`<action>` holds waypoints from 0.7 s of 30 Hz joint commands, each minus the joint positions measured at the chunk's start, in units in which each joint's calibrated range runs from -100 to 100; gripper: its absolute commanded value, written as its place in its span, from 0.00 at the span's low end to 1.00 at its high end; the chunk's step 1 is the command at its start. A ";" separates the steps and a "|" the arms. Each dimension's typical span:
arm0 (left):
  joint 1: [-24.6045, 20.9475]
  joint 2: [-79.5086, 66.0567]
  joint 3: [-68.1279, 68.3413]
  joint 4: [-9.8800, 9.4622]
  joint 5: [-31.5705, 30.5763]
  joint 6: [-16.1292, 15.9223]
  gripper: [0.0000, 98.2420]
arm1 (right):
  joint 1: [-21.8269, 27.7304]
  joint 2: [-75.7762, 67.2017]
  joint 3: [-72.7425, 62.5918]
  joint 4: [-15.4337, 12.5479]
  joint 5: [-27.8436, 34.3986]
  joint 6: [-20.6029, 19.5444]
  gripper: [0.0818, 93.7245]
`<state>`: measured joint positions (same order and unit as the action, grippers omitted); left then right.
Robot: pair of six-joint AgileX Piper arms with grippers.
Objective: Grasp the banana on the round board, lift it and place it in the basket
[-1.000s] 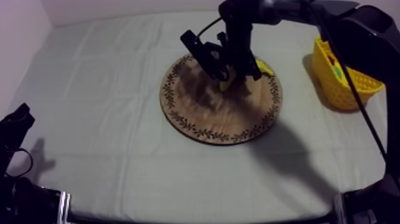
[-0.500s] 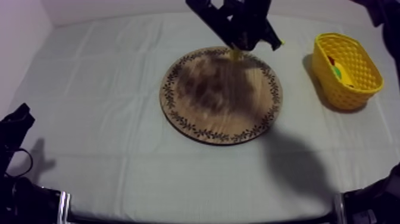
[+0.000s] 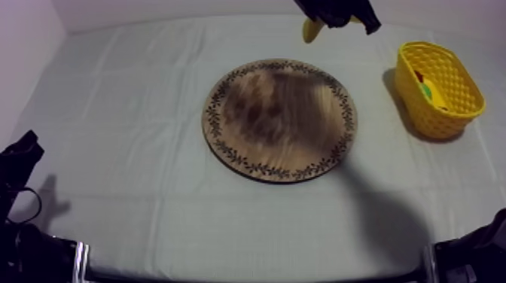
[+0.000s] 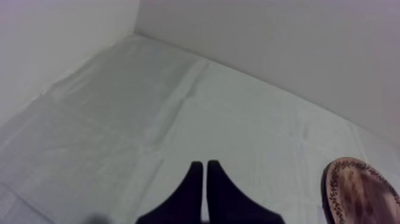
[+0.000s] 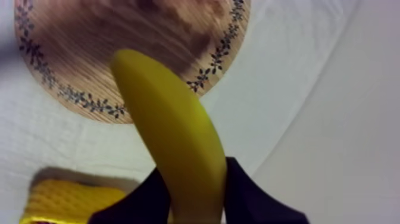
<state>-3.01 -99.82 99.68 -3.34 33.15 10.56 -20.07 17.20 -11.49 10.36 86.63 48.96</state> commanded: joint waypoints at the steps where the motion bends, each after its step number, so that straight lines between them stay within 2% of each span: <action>1: 0.01 0.00 -0.01 -0.01 -0.01 0.01 0.00 | 0.16 -0.55 0.95 0.33 -0.22 -3.55 0.16; 8: 0.01 0.00 -0.01 -0.01 -0.01 0.01 0.00 | 1.34 -1.53 5.68 1.86 0.32 -11.38 0.15; 13: 0.01 0.00 -0.01 -0.01 -0.01 0.00 0.00 | 3.62 -1.07 6.58 2.42 0.99 -16.41 0.19; 21: 0.01 0.00 -0.01 -0.01 -0.01 -0.01 0.00 | 9.48 -0.56 5.22 1.47 4.33 -22.05 0.19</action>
<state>-3.01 -99.82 99.68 -3.34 33.15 10.56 -12.13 16.67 -5.77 12.00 90.07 28.43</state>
